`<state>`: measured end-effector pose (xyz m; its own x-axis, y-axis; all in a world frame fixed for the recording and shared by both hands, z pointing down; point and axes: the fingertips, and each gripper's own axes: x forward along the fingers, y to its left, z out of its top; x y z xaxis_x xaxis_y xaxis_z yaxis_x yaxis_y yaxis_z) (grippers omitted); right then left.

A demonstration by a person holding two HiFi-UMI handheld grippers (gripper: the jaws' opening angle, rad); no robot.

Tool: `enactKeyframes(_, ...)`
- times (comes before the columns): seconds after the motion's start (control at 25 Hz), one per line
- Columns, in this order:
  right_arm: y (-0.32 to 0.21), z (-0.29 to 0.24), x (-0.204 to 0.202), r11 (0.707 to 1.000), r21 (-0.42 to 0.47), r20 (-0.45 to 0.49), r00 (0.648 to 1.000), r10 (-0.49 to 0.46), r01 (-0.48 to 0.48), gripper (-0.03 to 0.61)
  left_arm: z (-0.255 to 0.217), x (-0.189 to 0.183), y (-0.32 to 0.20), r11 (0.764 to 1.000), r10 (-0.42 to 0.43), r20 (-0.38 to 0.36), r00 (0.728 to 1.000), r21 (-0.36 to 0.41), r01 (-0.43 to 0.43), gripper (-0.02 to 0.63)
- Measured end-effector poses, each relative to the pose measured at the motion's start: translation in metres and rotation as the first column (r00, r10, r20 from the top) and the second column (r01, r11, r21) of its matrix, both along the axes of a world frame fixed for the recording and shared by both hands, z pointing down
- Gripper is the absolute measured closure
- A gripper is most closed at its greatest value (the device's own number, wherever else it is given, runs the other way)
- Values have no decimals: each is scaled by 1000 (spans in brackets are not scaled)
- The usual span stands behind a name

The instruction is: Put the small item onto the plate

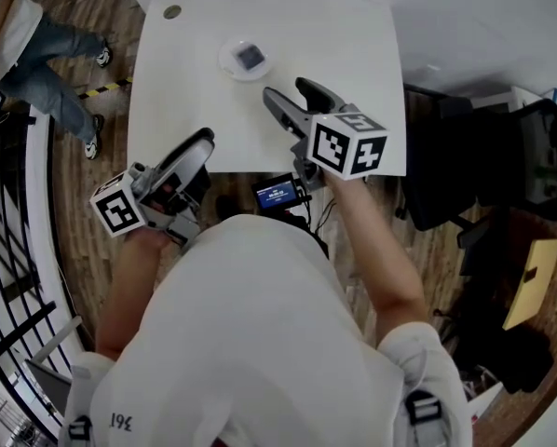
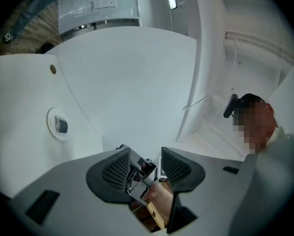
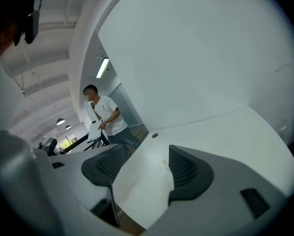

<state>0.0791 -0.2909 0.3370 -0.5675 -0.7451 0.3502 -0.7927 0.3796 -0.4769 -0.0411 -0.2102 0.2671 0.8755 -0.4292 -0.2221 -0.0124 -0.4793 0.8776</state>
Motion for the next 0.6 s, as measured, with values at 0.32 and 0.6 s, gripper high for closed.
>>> enactKeyframes(0.32,34,-58,-9,995,95,46,999,-27,22,319,-29,1,13,998,23,-33,999,56,-21,414)
enactKeyframes(0.6,54,-87,-6,987,154,73,996,-49,38,406,-50,7,18,995,41,-50,998,96,-36,414)
